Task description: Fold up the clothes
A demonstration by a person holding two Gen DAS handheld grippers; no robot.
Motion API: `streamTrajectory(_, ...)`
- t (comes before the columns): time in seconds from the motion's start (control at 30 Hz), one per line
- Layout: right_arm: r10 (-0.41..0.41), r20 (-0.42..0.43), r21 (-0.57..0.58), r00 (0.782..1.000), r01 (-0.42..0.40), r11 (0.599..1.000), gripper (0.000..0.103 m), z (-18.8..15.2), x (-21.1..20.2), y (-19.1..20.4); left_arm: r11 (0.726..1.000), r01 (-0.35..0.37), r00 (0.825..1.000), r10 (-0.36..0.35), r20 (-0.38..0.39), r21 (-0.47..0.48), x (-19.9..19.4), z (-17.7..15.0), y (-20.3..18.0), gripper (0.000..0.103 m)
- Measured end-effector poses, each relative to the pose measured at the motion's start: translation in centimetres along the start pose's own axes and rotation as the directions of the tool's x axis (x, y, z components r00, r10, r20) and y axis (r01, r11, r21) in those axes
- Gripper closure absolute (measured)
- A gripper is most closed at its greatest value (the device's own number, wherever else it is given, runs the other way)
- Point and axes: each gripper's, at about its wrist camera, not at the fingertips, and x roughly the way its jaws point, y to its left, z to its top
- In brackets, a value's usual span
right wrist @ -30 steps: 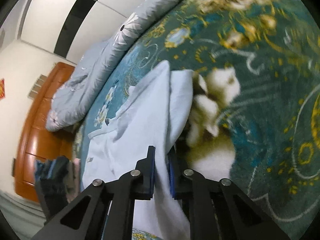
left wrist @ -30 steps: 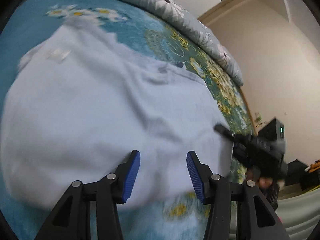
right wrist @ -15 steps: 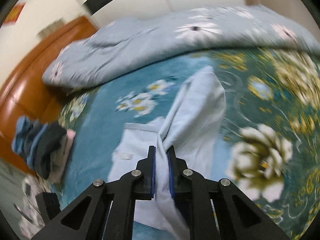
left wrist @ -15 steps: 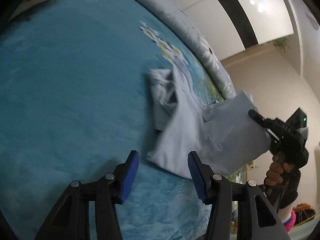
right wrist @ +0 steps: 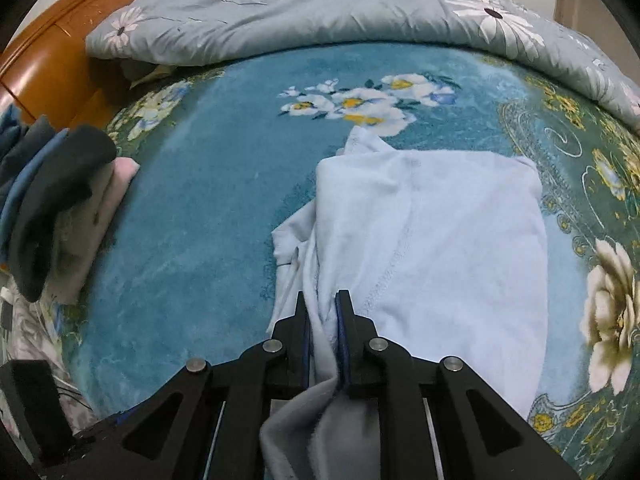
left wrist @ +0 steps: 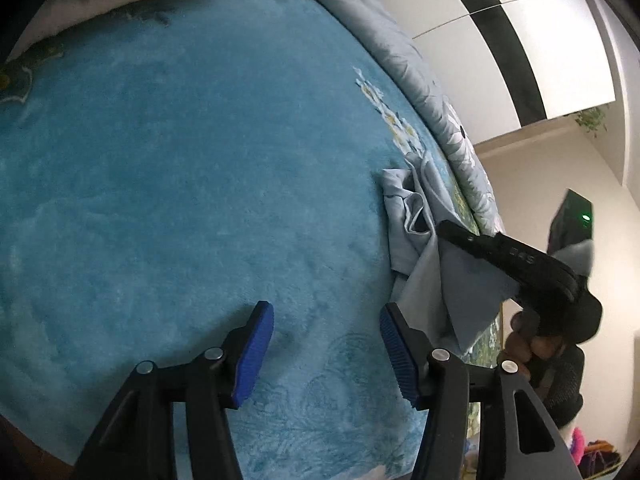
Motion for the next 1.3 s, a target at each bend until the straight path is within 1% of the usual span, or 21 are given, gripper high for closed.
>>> streamTrajectory(0.03,0.017,0.001,-0.013,1.000,-0.017,1.000,0.086,0.2,-0.2,0.3,1.000,0.011,1.000,-0.010,-0.009,0.009,0.4,-0.1,-0.5,0.043)
streamTrajectory(0.07,0.045,0.001,-0.027,0.999,-0.045,0.999,0.079,0.0,-0.7,0.4,1.000,0.022,1.000,-0.021,-0.019,0.018,0.8,-0.3,-1.0,0.043)
streamTrajectory(0.13,0.154,0.015,-0.033,0.988,-0.154,0.988,0.070,-0.5,-2.0,0.0,0.998,0.051,0.998,-0.049,-0.045,0.040,1.6,-0.6,-2.1,0.043)
streamTrajectory(0.17,0.207,0.023,-0.035,0.978,-0.206,0.978,0.070,-0.7,-2.7,-0.2,0.996,0.075,0.996,-0.071,-0.059,0.052,1.9,-0.7,-2.7,0.043)
streamTrajectory(0.23,0.267,0.072,0.000,0.961,-0.268,0.963,0.070,-1.0,-4.5,-1.5,0.991,0.117,0.991,-0.112,-0.077,0.071,2.4,-0.8,-4.0,0.043)
streamTrajectory(0.3,0.275,0.141,0.050,0.951,-0.284,0.958,0.068,-1.5,-6.5,-3.6,0.980,0.186,0.979,-0.178,-0.102,0.066,3.2,-0.6,-5.4,0.040)
streamTrajectory(0.37,0.268,0.177,0.090,0.947,-0.287,0.954,0.067,-2.2,-7.5,-5.2,0.966,0.254,0.961,-0.246,-0.125,0.054,4.0,-0.3,-6.9,0.037)
streamTrajectory(0.43,0.261,0.199,0.129,0.945,-0.289,0.949,0.067,-3.2,-8.3,-7.0,0.961,0.269,0.957,-0.260,-0.129,0.065,4.8,0.3,-8.8,0.032)
streamTrajectory(0.57,0.241,0.204,0.191,0.949,-0.280,0.941,0.067,-5.2,-8.8,-9.7,0.968,0.210,0.972,-0.192,-0.132,0.139,6.2,0.6,-12.2,0.031)
streamTrajectory(0.63,0.237,0.203,0.224,0.950,-0.281,0.933,0.067,-6.0,-8.7,-11.2,0.972,0.154,0.985,-0.136,-0.106,0.179,7.0,0.7,-13.3,0.033)
streamTrajectory(0.67,0.233,0.202,0.241,0.951,-0.279,0.929,0.067,-6.4,-8.6,-11.9,0.971,0.130,0.989,-0.114,-0.089,0.200,7.3,0.7,-13.6,0.038)
streamTrajectory(0.7,0.233,0.200,0.259,0.952,-0.281,0.924,0.067,-6.9,-8.6,-12.7,0.970,0.115,0.992,-0.101,-0.074,0.213,7.5,0.7,-13.7,0.048)
streamTrajectory(0.73,0.235,0.201,0.267,0.951,-0.284,0.921,0.067,-7.1,-8.6,-13.2,0.968,0.108,0.993,-0.096,-0.065,0.225,7.5,0.5,-13.6,0.077)
streamTrajectory(0.77,0.236,0.203,0.275,0.950,-0.287,0.918,0.067,-7.4,-8.6,-13.7,0.966,0.102,0.994,-0.091,-0.056,0.236,7.4,0.4,-13.5,0.089)
streamTrajectory(0.9,0.247,0.212,0.292,0.946,-0.303,0.907,0.067,-8.3,-8.5,-15.0,0.963,0.070,0.998,-0.070,-0.010,0.259,7.2,0.3,-11.5,0.092)
streamTrajectory(1.0,0.268,0.208,0.297,0.941,-0.322,0.899,0.067,-9.3,-7.8,-15.5,0.985,0.023,1.000,-0.020,-0.021,0.171,7.6,0.0,-7.1,0.092)
streamTrajectory(1.07,0.287,0.188,0.298,0.939,-0.333,0.895,0.067,-10.1,-6.8,-15.5,0.993,0.044,0.998,-0.040,-0.038,0.110,8.1,-0.2,-5.2,0.093)
streamTrajectory(1.13,0.318,0.169,0.303,0.933,-0.356,0.884,0.067,-10.8,-5.6,-15.5,0.992,0.046,0.999,-0.043,-0.028,0.115,8.0,-0.3,-5.2,0.092)
streamTrajectory(1.2,0.338,0.159,0.307,0.928,-0.372,0.876,0.059,-11.3,-4.7,-15.4,0.991,0.034,0.999,-0.031,-0.025,0.131,8.1,-0.3,-5.6,0.090)
streamTrajectory(1.23,0.347,0.155,0.313,0.925,-0.379,0.871,0.050,-11.7,-4.2,-15.4,0.991,0.035,0.999,-0.032,-0.026,0.132,8.1,-0.3,-5.7,0.090)
streamTrajectory(1.3,0.368,0.152,0.323,0.917,-0.398,0.859,0.049,-12.1,-3.5,-15.4,0.992,0.050,0.998,-0.047,-0.033,0.116,8.1,-0.2,-5.5,0.090)
